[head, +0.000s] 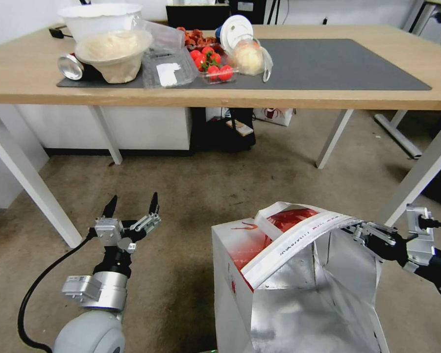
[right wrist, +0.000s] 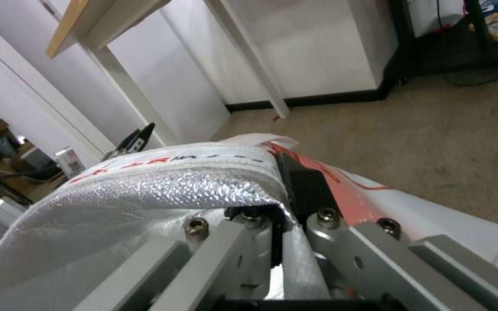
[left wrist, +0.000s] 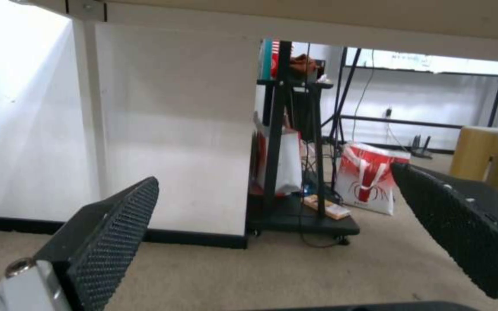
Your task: Pick up the food delivery bag from the floor and place it on the table.
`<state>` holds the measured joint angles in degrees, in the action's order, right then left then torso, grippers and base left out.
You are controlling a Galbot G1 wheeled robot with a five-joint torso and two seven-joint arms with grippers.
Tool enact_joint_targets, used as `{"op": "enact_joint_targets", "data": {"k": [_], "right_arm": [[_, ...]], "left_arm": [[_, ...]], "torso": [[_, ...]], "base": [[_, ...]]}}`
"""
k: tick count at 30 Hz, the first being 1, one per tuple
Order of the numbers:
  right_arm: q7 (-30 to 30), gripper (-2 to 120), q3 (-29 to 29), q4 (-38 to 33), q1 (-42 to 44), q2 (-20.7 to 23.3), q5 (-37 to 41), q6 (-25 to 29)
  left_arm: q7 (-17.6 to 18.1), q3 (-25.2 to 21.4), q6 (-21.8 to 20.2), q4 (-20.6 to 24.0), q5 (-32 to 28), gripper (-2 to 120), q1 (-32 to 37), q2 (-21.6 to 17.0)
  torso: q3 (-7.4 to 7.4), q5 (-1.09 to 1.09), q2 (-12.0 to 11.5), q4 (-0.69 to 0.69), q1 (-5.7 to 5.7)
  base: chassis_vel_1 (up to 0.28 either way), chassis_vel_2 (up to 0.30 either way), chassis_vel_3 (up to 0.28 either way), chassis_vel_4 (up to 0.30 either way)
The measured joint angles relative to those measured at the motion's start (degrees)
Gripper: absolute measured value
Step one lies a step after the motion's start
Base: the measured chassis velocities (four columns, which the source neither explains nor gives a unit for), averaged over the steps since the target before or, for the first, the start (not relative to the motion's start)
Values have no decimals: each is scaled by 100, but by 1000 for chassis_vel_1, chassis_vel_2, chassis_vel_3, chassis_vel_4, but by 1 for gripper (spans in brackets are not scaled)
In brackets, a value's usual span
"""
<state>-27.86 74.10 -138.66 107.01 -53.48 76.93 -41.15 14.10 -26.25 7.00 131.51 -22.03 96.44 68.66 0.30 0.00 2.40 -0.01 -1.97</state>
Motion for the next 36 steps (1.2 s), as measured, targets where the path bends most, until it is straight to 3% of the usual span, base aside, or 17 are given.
{"op": "enact_joint_targets", "data": {"k": [36], "right_arm": [[-58,0,-106,-3,-89,-29,-242,74]], "left_arm": [[-22,-102,-24,18,-36,100,9,-13]], "torso": [[765,0,867,0,-112]], "base": [[0,0,0,0]]}}
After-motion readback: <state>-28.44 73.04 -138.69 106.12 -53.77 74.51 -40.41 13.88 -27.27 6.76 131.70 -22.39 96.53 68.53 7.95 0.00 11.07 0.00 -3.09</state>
